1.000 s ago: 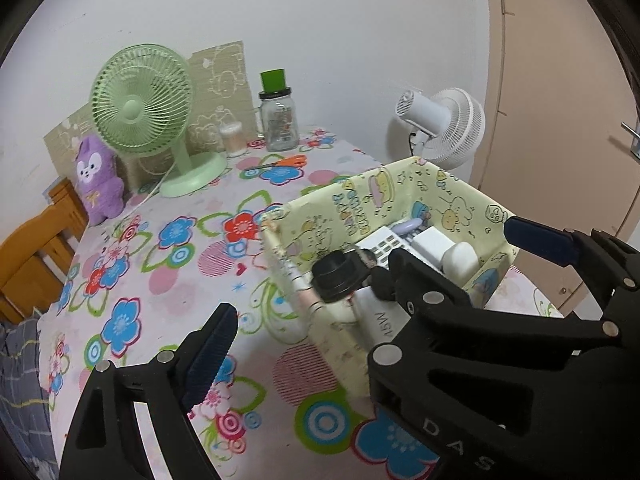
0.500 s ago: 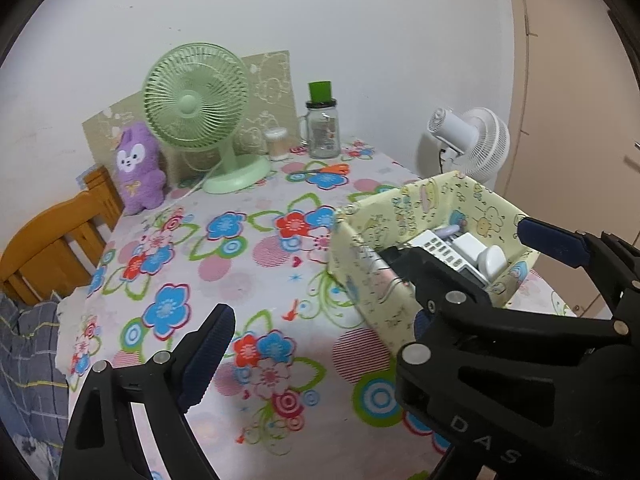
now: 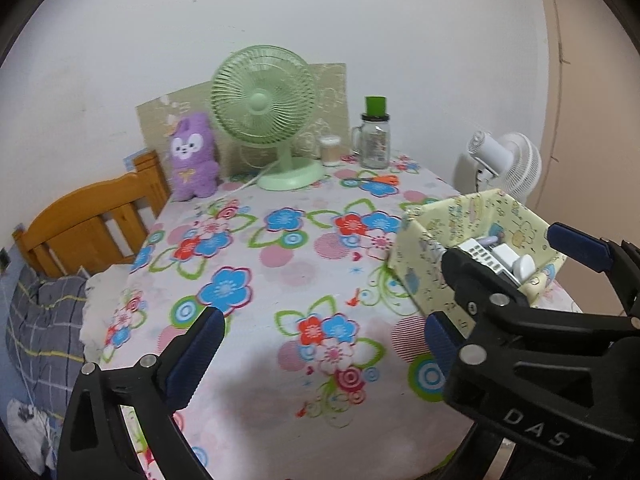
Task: Organize rigid objects
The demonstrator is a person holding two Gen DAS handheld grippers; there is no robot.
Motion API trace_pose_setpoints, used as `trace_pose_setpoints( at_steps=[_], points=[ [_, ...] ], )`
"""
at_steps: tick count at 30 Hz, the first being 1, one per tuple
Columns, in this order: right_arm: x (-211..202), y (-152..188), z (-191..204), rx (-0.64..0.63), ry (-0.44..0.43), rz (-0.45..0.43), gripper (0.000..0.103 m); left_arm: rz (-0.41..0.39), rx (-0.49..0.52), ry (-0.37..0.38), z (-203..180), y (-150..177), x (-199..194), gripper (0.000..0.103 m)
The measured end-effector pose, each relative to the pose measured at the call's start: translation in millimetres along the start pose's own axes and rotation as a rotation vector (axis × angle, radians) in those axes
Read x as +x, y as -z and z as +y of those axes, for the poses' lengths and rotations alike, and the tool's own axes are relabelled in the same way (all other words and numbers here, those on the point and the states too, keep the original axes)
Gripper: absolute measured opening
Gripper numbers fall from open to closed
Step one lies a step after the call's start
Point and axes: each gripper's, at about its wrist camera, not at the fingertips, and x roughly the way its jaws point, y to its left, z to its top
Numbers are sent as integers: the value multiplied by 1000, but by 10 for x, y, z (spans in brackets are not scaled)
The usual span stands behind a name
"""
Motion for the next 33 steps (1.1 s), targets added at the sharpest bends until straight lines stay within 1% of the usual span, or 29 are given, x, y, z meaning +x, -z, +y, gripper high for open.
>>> trace_pose_setpoints(
  at_steps=[8, 15, 22, 33],
  points=[
    [-154, 34, 127, -10, -28, -46, 101, -37, -41, -42, 216, 107, -185, 103],
    [-225, 115, 102, -5, -35, -68, 102, -65, -72, -72, 331, 204, -257, 103],
    [-279, 169, 53, -2, -45, -102, 103, -85, -110, -69, 427, 267, -275, 103],
    [-321, 229, -37, 20, -22, -117, 103, -97, -143, -71, 488, 304, -287, 103]
  ],
)
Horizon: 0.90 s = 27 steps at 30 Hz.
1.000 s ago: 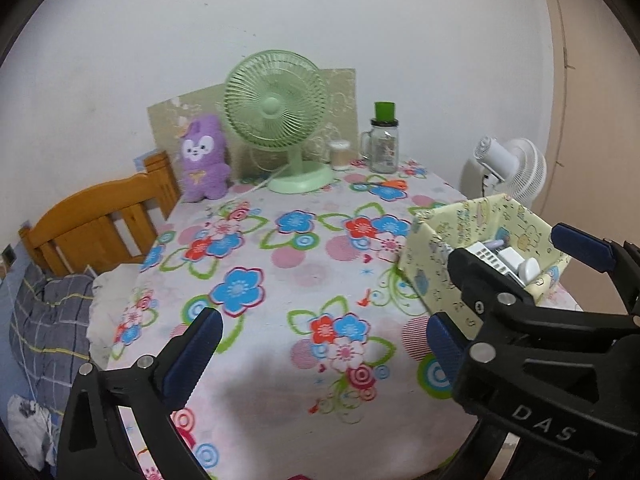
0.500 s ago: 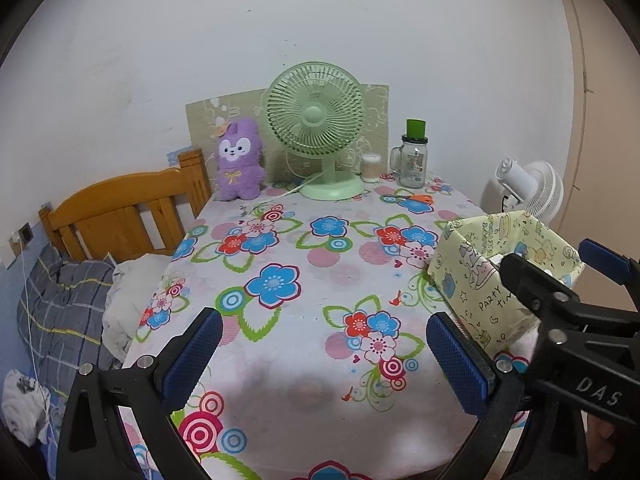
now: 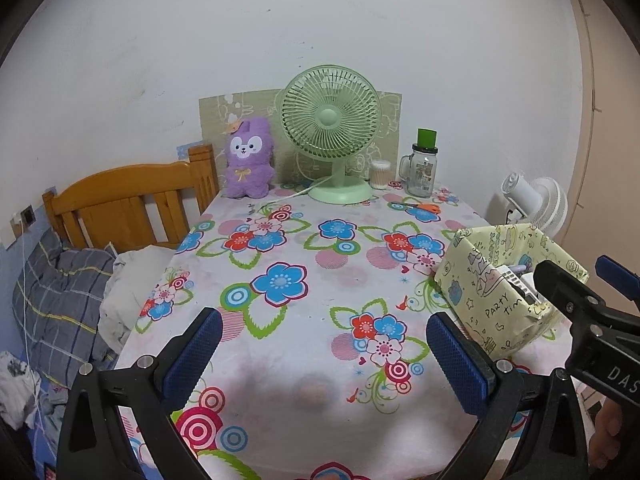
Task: Organize rigid objects
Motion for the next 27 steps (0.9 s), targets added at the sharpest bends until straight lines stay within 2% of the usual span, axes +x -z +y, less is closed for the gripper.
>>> trace_pose_setpoints(
  at_steps=[6, 27],
  points=[
    [-29, 5, -12, -17, 34, -14, 103, -22, -24, 2, 22, -7, -22, 103],
    [-18, 6, -7, -16, 22, -13, 103, -40, -7, -12, 5, -36, -47, 103]
  ],
)
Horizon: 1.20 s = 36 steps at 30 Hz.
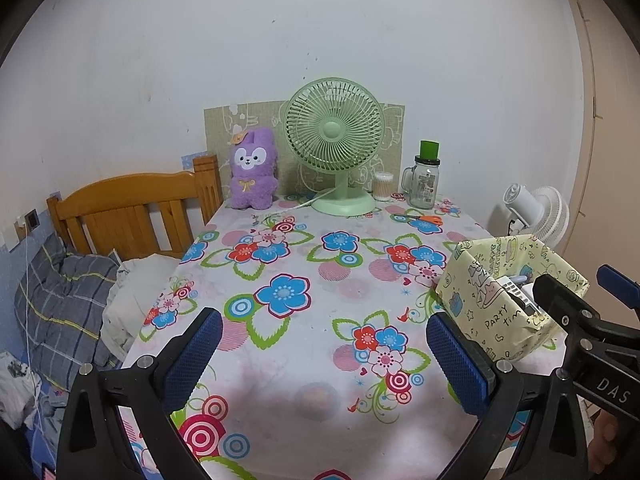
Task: Organize rigid objects
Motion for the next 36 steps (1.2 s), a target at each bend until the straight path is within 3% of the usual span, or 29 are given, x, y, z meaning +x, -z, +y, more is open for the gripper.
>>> trace_pose_setpoints(
  at_steps=[36],
  points=[
    [-11, 0, 13, 0, 7, -7, 103, -3, 12, -1, 21, -15, -2, 103]
  ],
)
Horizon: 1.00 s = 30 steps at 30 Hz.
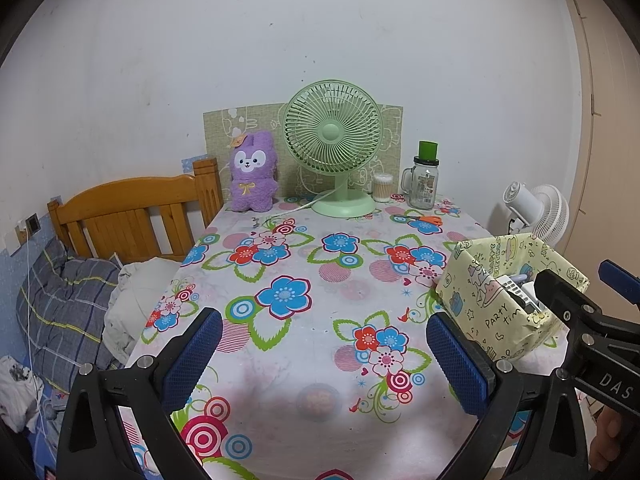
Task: Organize rigid objects
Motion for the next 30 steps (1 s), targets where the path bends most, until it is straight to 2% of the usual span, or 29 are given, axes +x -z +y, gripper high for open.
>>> trace_pose_setpoints(
  at_steps=[30],
  points=[
    [-5, 1, -5, 1, -1, 2, 103, -1, 1, 1, 0, 6, 8, 103]
  ],
)
